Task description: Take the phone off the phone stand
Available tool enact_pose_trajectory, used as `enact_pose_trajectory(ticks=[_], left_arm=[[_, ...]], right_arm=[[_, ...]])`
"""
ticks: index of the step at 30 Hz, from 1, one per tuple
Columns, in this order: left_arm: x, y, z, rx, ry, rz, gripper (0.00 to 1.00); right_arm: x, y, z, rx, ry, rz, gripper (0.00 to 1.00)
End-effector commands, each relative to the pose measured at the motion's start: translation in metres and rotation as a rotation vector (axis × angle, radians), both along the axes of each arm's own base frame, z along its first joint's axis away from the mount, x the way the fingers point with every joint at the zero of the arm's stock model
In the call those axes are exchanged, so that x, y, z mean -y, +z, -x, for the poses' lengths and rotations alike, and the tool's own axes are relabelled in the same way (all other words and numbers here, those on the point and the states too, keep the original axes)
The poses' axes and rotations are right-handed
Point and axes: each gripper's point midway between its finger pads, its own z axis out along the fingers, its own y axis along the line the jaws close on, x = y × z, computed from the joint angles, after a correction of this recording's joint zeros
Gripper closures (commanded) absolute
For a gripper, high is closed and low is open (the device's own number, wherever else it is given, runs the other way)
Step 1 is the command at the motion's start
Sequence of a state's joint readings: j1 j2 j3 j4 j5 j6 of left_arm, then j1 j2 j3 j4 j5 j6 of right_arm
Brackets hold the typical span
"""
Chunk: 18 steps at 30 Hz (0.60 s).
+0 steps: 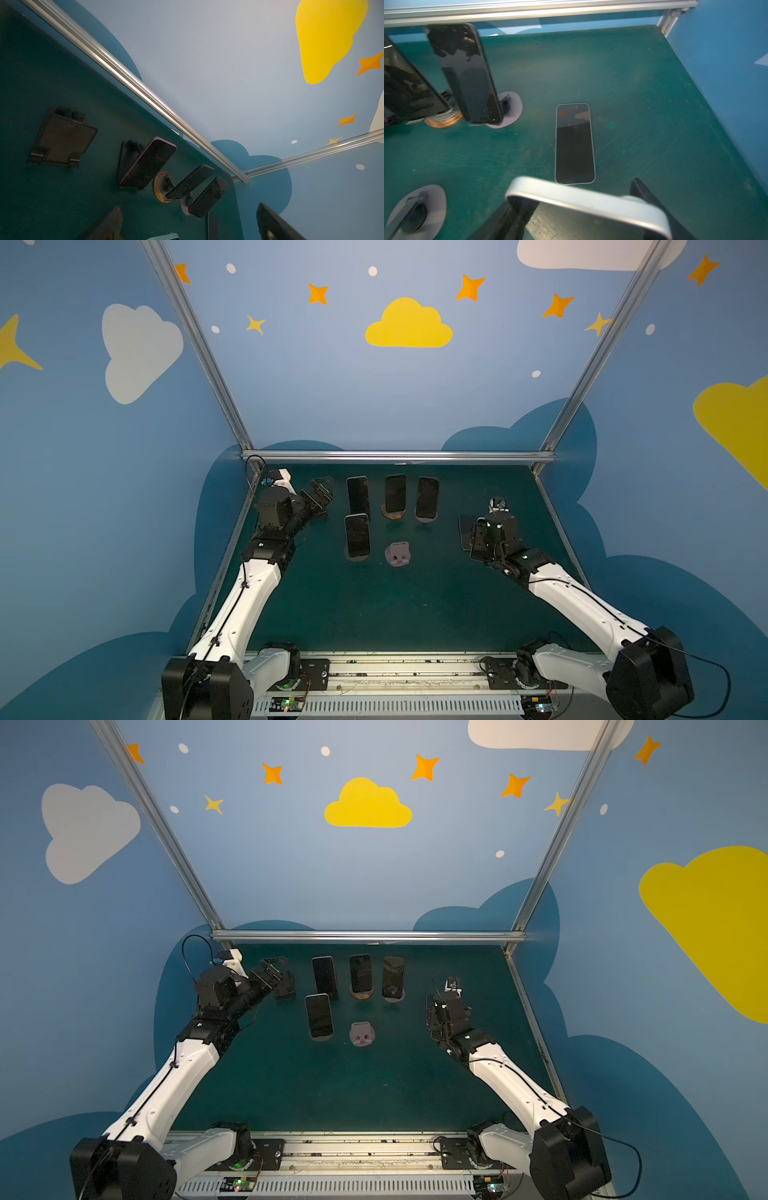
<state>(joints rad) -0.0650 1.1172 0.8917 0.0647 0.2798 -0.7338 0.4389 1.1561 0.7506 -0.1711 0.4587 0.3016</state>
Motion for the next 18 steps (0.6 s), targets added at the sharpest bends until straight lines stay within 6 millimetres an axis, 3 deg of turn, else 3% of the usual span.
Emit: enact_pose_trajectory(ticks=[1,13,18], left_arm=[[0.006,0.016,0.0,0.046,-0.03,0.009,0.0],[0.037,0.017,0.005,0.05,-0.126,0.01,0.0],[0.068,0.009,0.008,0.028,-0.224,-0.017,0.0]], right_arm=[[0.006,0.02,-0.007,0.074,-0.005,-0.033,0.37],[0.033,0.021,-0.015,0.068,-0.055,-0.016,0.38],[0.042,0.028,-0.02,0.071,-0.07,-0.006,0.38]])
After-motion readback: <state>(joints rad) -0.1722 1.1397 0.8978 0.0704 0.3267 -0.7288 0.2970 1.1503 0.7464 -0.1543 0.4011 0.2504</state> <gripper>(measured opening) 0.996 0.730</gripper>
